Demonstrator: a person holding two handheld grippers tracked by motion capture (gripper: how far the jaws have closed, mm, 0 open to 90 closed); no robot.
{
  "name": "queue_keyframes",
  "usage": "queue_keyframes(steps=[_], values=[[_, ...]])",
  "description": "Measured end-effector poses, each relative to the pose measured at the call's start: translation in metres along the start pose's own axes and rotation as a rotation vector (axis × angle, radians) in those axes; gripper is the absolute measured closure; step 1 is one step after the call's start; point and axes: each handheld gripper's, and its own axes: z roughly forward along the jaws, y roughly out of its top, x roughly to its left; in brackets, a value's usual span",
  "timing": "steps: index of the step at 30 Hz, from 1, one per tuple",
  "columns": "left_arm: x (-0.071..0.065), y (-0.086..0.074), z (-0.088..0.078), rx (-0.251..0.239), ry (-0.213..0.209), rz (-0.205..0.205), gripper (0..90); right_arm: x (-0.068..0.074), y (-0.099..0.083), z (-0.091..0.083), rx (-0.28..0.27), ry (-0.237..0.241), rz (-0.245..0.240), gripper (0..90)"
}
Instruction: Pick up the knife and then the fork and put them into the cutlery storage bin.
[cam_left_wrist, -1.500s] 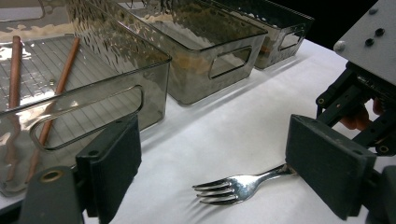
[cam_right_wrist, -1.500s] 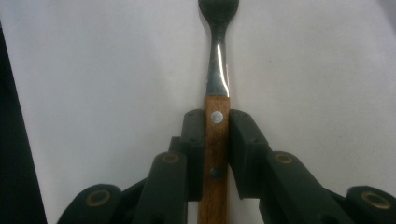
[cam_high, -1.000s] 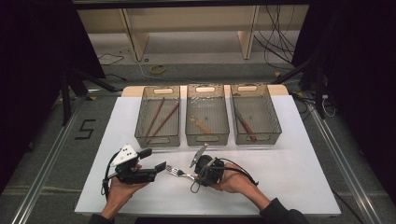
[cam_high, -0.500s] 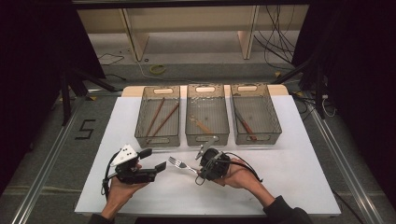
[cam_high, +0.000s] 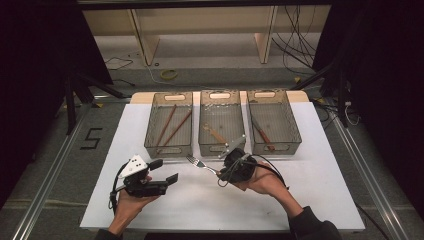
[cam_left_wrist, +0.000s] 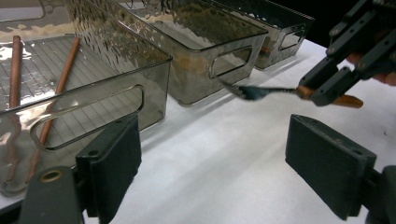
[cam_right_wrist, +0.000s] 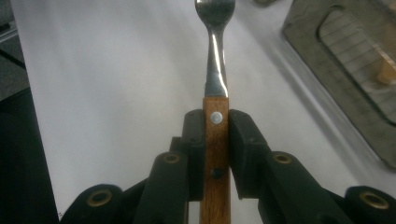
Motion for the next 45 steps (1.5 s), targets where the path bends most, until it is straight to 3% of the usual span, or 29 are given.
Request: queue_keyframes(steps=[16,28,34,45], values=[[0.0,-0.001,0.001,0.006,0.003,0.0,17.7,-0.033,0.0,-0.038,-0.096,-0.061,0.077,77.9],[0.0,-0.001,0.001,0.006,0.004,0.003,17.7,-0.072,0.004,-0.068,-0.146,-0.129,0.166,77.9],[0.0,-0.001,0.001,0.003,0.005,0.0,17.7,-0.09,0.001,-0.076,-0.153,-0.152,0.209,77.9],[0.0,-0.001,0.002,0.008,0.003,0.004,17.7,-0.109,-0.002,-0.081,-0.155,-0.175,0.26,78.0]])
